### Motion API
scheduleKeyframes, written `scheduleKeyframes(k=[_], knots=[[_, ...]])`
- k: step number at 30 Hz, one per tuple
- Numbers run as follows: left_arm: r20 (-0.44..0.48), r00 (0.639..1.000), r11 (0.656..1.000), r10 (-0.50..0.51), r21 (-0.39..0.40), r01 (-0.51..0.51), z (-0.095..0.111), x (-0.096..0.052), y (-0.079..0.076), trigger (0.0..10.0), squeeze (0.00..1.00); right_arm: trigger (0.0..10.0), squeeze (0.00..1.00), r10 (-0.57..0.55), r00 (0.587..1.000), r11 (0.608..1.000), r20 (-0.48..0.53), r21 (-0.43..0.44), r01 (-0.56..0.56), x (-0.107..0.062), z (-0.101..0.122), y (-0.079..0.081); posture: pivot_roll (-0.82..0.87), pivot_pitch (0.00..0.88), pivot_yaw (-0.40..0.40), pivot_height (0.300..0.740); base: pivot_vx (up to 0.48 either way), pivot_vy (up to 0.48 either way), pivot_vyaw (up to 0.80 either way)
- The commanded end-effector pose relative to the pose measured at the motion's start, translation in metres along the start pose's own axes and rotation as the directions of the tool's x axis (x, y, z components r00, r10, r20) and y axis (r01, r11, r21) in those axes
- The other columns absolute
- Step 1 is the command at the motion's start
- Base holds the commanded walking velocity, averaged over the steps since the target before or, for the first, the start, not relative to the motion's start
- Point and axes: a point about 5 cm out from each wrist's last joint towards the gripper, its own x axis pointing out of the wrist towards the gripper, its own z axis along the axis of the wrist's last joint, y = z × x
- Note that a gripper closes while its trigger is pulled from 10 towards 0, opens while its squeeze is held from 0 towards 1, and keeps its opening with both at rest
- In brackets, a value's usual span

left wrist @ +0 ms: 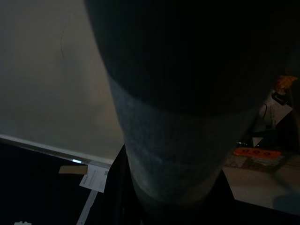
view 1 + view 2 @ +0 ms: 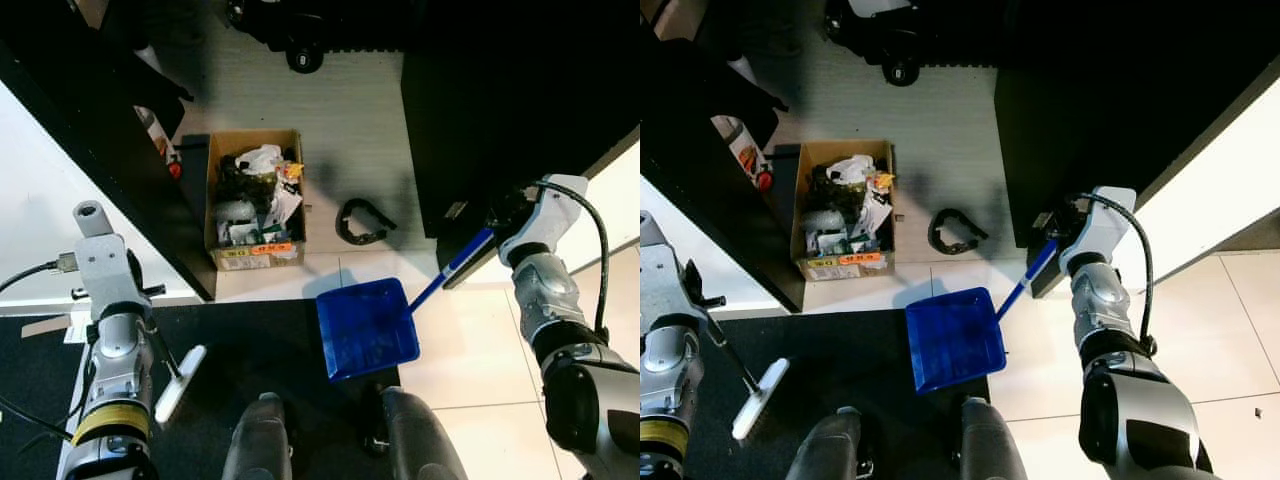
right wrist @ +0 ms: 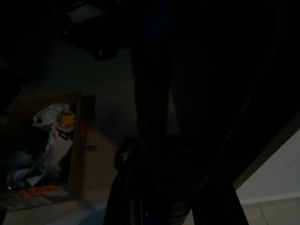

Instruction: Sweep floor

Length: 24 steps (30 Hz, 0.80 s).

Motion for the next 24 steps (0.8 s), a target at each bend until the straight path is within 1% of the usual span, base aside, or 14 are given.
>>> scheduleKeyframes(k=[1,6,11,24], knots=[[-0.002,1.0,1.0,-0.02,-0.008,0.02,-0.0001,-0.0016,-0.007,10.0,0.0,10.0,0.0,-0.016,1.0,1.0,0.01,0.006,0.016,-0.003,-0.002,-0.0031,0.06,0.09,-0.041,0.74,-0.48,0.0,0.0],[0.002,1.0,0.999,-0.029,-0.012,0.029,0.0009,-0.0013,-0.0091,10.0,0.0,10.0,0.0,-0.019,1.0,1.0,0.009,0.009,0.019,-0.0033,-0.0027,-0.0027,0.06,0.09,-0.04,0.74,-0.48,0.0,0.0],[0.0,0.999,0.999,-0.033,-0.011,0.033,0.0012,-0.0008,-0.0095,10.0,0.0,10.0,0.0,-0.039,0.999,0.999,0.01,0.029,0.039,-0.0036,-0.0034,-0.0034,0.06,0.09,-0.038,0.74,-0.48,0.0,0.0],[-0.011,0.999,0.999,-0.035,-0.009,0.035,-0.0003,-0.0015,-0.01,10.0,0.0,10.0,0.0,-0.045,0.999,0.999,0.008,0.03,0.045,-0.0043,-0.0038,-0.0052,0.06,0.09,-0.037,0.74,-0.48,0.0,0.0]])
